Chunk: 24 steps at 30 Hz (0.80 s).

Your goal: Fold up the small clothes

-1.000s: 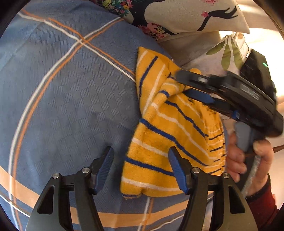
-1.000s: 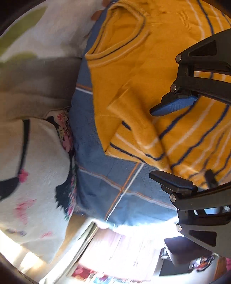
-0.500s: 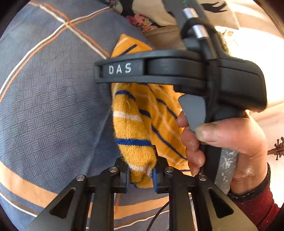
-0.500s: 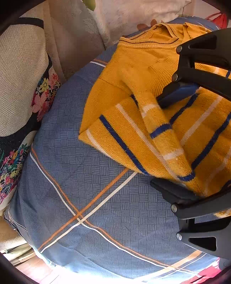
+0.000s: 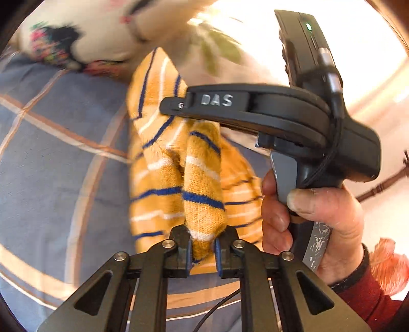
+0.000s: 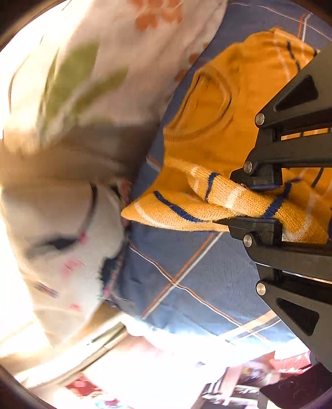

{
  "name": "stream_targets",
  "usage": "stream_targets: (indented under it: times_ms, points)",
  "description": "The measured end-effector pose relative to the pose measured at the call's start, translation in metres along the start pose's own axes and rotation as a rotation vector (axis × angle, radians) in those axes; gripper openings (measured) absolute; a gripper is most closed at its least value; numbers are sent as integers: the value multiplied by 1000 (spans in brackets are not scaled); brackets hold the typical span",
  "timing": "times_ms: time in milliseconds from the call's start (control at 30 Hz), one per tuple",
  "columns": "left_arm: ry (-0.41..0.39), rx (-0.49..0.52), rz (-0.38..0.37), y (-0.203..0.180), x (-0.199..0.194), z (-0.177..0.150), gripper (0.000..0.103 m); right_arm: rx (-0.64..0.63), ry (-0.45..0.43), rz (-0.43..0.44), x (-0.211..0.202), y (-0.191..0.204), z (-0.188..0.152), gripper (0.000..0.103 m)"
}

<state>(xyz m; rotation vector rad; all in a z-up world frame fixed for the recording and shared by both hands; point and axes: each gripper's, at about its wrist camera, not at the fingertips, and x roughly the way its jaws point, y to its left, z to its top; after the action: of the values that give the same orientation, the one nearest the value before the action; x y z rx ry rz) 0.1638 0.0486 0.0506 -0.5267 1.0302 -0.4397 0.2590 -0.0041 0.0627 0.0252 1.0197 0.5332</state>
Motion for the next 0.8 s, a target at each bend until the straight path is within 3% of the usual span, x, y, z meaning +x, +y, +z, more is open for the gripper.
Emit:
stream_targets:
  times_ms: [100,300,500,633,767,800]
  points:
    - [35,57,-46,-45,26,-7,12,78,-40,-6,-27,-52,-12,15]
    - [168,183,-68,-109,97,-35,12,295,-57,-44,-67,-162,-80,15]
    - [271,222,-15,-129,155,-57,11,451,-46,-71,-68,-228,-137,13]
    - [297,222,20,-123,167,-57,12,514,-35,-54,-54,-249,-155,15]
    - [285,237,15,-133,147,-54,23,550,-57,-95,-52,-263,-167,63]
    - [277,246,9,-133,135,-53,31,557,-67,-99,-55,-266,-170,63]
